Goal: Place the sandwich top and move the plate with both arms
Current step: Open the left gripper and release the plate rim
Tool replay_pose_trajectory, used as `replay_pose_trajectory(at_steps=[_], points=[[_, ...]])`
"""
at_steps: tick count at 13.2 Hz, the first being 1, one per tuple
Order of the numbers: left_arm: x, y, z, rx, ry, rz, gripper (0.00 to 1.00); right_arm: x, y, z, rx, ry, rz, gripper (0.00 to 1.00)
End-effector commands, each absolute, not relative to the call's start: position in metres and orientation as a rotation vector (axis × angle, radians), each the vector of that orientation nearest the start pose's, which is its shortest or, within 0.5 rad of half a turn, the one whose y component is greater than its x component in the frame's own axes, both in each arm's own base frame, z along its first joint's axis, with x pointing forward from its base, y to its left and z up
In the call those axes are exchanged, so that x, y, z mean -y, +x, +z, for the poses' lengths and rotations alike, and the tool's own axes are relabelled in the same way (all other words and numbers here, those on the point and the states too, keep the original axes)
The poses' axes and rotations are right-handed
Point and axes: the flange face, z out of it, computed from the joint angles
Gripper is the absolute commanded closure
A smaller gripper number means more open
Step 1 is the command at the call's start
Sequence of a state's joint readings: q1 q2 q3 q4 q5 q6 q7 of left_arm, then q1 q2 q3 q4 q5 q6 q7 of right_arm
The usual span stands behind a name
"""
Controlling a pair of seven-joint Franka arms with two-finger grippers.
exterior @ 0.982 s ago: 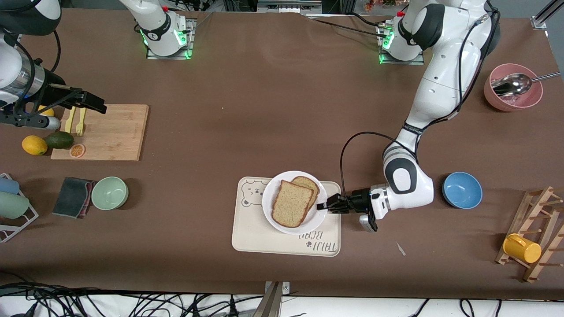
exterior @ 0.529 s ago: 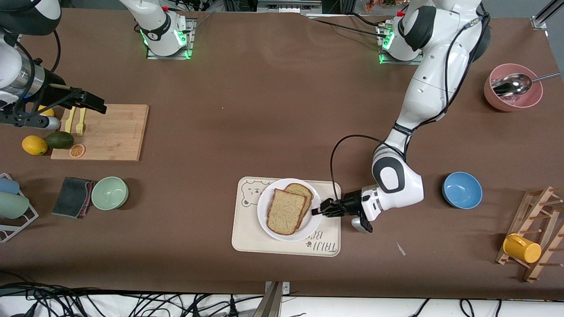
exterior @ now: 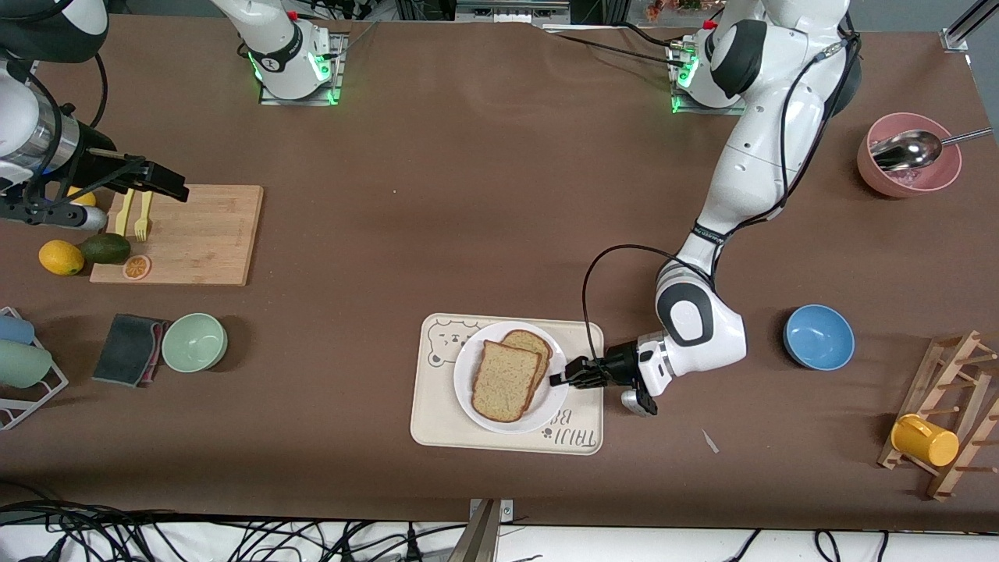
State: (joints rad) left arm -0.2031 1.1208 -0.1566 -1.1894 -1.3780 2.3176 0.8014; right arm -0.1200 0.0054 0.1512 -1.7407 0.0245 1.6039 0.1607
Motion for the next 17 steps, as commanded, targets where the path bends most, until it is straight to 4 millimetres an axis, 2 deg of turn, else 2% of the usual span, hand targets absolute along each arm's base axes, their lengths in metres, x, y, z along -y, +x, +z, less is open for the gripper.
replay_pose_trajectory(at_steps=[1,2,4,7,11,15,16,17], points=[[0.256,0.724,0.111,-0.005,2.020,0.287,0.79,-0.019,0.543,0.551,-0.189,-3.112,0.216,0.00],[0.256,0.722,0.108,0.001,2.025,0.285,0.61,-0.020,0.543,0.551,-0.189,-3.112,0.217,0.00],[0.255,0.721,0.107,0.012,2.032,0.285,0.46,-0.020,0.543,0.551,-0.189,-3.112,0.217,0.00],[0.254,0.722,0.112,0.042,2.046,0.292,0.45,-0.021,0.543,0.551,-0.184,-3.113,0.214,0.00],[0.240,0.730,0.130,0.122,2.101,0.293,0.45,-0.022,0.543,0.551,-0.186,-3.113,0.214,0.00],[0.237,0.731,0.144,0.176,2.168,0.264,0.44,-0.022,0.543,0.553,-0.189,-3.113,0.214,0.00],[0.237,0.729,0.147,0.199,2.198,0.248,0.34,-0.022,0.543,0.553,-0.189,-3.113,0.214,0.00],[0.235,0.729,0.153,0.221,2.218,0.243,0.00,-0.022,0.543,0.553,-0.189,-3.113,0.214,0.00]])
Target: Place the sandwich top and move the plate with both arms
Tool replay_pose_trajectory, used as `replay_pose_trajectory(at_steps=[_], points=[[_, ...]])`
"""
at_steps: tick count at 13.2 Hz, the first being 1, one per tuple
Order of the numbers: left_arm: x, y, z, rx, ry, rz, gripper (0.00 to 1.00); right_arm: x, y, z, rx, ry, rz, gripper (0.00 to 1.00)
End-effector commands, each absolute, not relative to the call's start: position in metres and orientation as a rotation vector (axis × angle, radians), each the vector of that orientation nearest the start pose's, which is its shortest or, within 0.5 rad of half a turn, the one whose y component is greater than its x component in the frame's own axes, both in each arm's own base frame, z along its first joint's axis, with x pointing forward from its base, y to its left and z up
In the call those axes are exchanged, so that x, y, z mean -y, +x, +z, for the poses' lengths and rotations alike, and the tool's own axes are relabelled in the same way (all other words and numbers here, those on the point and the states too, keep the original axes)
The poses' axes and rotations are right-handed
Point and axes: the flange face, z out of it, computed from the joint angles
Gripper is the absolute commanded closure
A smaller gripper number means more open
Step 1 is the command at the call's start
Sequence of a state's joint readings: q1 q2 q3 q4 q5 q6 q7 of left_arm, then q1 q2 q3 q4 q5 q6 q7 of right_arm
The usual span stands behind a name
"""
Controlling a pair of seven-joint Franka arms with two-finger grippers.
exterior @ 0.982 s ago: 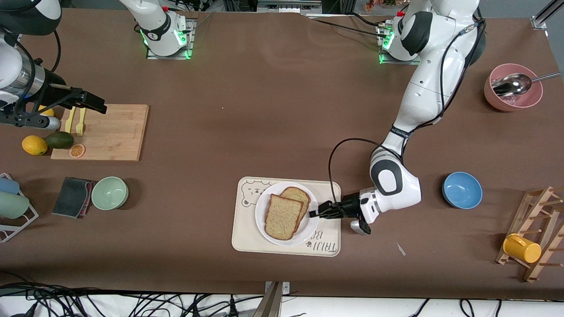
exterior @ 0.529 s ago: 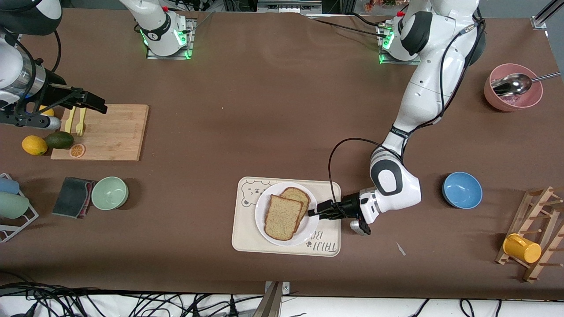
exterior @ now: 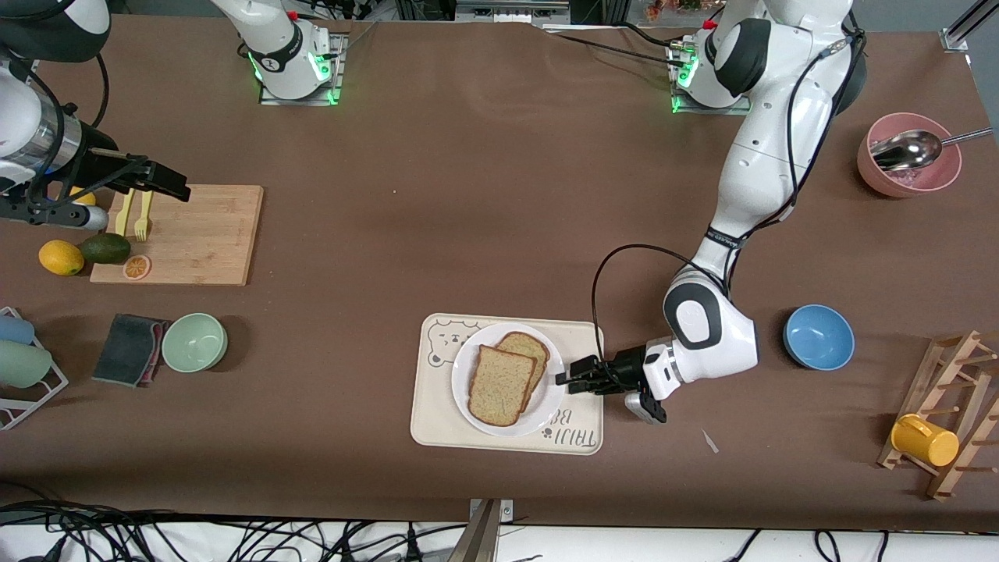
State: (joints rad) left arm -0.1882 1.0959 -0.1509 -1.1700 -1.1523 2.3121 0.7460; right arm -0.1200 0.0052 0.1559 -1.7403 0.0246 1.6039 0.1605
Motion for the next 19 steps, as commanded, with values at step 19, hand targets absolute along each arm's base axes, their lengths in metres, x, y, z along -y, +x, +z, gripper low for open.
replay_pose_trajectory(at_steps=[19], points=[[0.173,0.711,0.390,0.416,2.919,-0.092,0.00,-0.030,0.538,0.555,-0.154,-3.113,0.265,0.00]])
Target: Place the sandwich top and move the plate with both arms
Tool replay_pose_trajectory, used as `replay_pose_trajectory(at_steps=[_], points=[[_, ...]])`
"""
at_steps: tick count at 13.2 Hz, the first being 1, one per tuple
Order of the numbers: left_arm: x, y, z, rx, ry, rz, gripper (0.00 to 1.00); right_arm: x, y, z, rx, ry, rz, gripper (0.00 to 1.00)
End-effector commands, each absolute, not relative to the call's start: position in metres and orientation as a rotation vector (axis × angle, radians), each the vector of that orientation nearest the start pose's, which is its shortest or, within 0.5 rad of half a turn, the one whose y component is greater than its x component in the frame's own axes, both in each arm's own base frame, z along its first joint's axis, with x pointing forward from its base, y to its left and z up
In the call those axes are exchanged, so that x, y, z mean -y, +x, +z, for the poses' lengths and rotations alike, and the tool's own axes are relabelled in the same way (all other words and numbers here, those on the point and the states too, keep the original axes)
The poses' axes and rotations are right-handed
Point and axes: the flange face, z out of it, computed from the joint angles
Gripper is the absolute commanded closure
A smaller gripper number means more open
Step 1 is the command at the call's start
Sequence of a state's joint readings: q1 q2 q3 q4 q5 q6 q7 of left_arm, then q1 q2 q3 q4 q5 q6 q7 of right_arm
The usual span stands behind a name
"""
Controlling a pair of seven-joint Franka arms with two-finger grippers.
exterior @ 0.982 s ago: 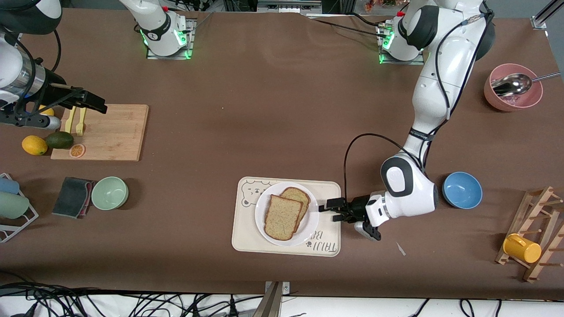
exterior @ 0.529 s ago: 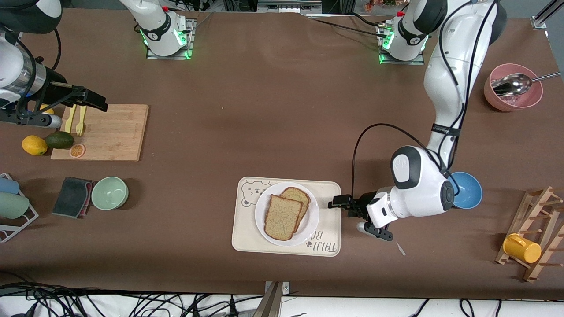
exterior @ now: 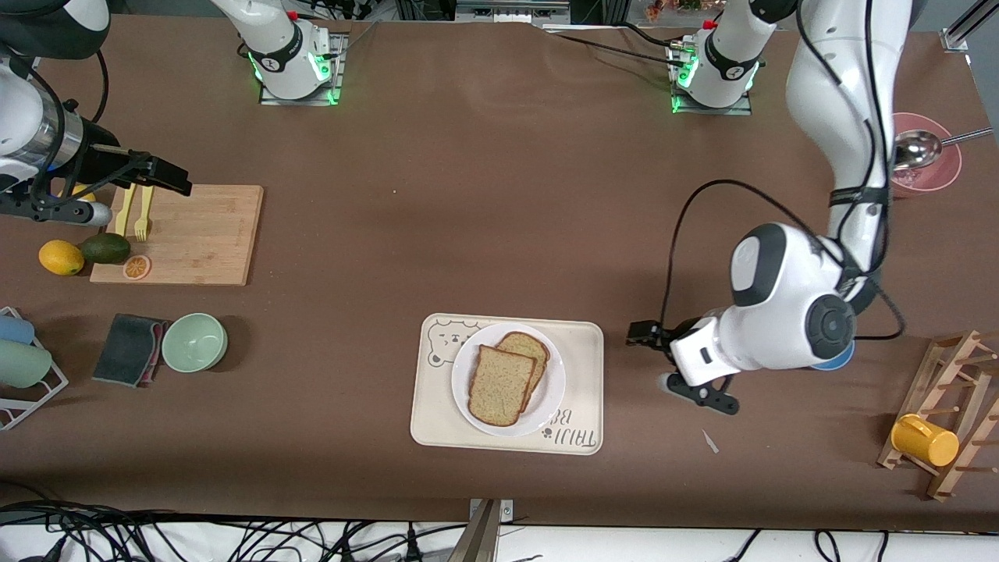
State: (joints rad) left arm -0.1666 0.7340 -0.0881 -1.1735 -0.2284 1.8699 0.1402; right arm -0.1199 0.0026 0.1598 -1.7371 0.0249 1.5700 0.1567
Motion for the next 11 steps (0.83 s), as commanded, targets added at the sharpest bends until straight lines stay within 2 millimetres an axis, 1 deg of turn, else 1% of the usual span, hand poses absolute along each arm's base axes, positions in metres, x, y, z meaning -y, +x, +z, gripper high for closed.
replay_pose_trajectory(at_steps=[1,4,5,6,8,10,11], points=[[0.164,0.705,0.410,-0.447,-3.258,0.125,0.00,-0.035,0.538,0.555,-0.138,-3.115,0.265,0.00],[0.145,0.683,0.465,-0.450,-3.133,0.169,0.00,-0.035,0.538,0.555,-0.140,-3.113,0.263,0.00],[0.130,0.677,0.482,-0.425,-3.118,0.193,0.00,-0.036,0.538,0.555,-0.138,-3.115,0.260,0.00],[0.119,0.670,0.496,-0.403,-3.117,0.216,0.00,-0.037,0.536,0.562,-0.138,-3.118,0.239,0.00],[0.108,0.656,0.522,-0.387,-3.115,0.238,0.00,-0.037,0.530,0.576,-0.140,-3.124,0.191,0.00],[0.098,0.638,0.534,-0.364,-3.123,0.244,0.00,-0.036,0.526,0.586,-0.143,-3.132,0.160,0.00],[0.093,0.625,0.539,-0.354,-3.124,0.249,0.00,-0.036,0.524,0.590,-0.145,-3.133,0.148,0.00]])
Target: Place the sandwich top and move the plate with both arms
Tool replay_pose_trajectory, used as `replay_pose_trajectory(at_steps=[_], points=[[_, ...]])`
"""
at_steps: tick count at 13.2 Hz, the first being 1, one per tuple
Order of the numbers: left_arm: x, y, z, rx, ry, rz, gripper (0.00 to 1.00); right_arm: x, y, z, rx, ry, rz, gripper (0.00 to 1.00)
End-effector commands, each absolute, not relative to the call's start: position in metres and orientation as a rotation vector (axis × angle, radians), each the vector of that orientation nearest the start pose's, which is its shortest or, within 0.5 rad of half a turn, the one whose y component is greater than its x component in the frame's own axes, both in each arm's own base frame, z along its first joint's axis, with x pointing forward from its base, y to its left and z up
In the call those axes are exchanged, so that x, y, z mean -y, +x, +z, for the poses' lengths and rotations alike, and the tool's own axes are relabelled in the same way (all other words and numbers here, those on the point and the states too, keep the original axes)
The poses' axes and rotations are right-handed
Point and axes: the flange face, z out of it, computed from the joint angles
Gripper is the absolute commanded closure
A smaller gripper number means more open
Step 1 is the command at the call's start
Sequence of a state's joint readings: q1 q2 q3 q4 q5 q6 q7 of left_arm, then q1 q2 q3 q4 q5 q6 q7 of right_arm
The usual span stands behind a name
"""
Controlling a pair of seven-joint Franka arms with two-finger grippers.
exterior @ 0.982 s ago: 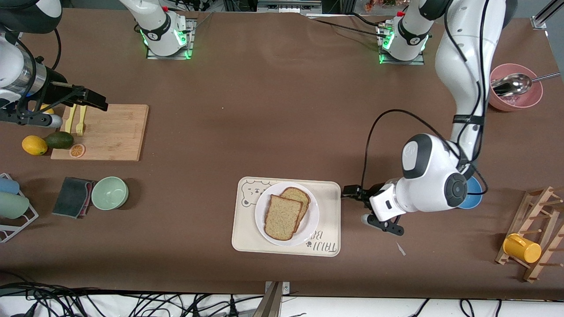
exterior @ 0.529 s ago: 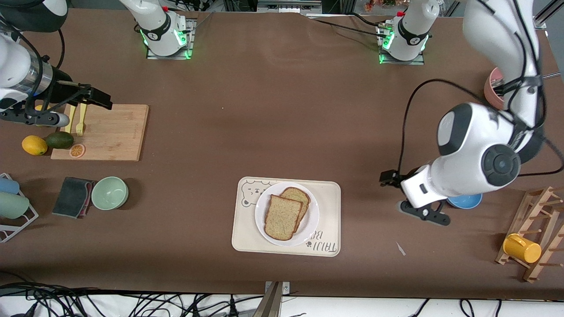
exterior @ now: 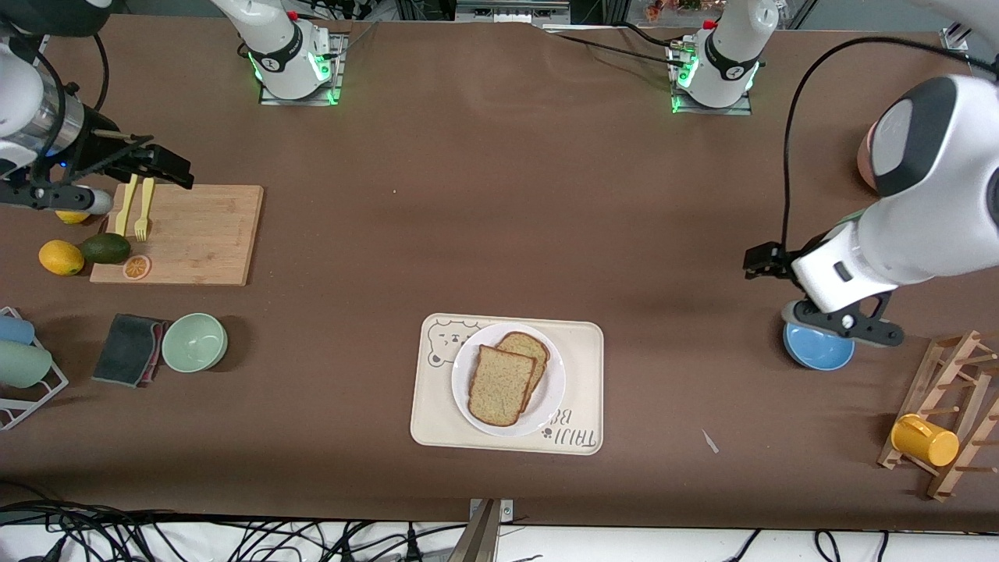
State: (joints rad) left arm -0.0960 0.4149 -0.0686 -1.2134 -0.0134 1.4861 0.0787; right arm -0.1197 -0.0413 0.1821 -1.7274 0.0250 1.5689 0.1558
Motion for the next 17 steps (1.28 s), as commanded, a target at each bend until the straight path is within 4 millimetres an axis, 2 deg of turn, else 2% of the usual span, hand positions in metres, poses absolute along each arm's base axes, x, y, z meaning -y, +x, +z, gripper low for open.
replay_pose_trajectory(at_steps=[1,6,9,11,12,14,17], points=[[0.086,0.613,0.546,-0.336,-3.123,0.222,0.00,-0.037,0.524,0.599,-0.142,-3.133,0.131,0.00],[0.039,0.565,0.587,-0.131,-3.177,0.055,0.00,-0.037,0.523,0.610,-0.161,-3.134,0.085,0.00],[0.037,0.543,0.593,-0.126,-3.165,0.052,0.00,-0.038,0.525,0.616,-0.167,-3.123,0.075,0.00],[0.037,0.540,0.593,-0.126,-3.167,0.055,0.00,-0.041,0.525,0.618,-0.208,-3.123,0.065,0.00],[0.039,0.540,0.593,-0.126,-3.165,0.055,0.00,-0.048,0.525,0.618,-0.196,-3.125,0.056,0.00],[0.039,0.540,0.593,-0.116,-3.165,0.055,0.00,-0.047,0.533,0.605,-0.197,-3.118,0.068,0.00],[0.040,0.540,0.593,-0.111,-3.165,0.055,0.00,-0.049,0.531,0.608,-0.192,-3.121,0.056,0.00]])
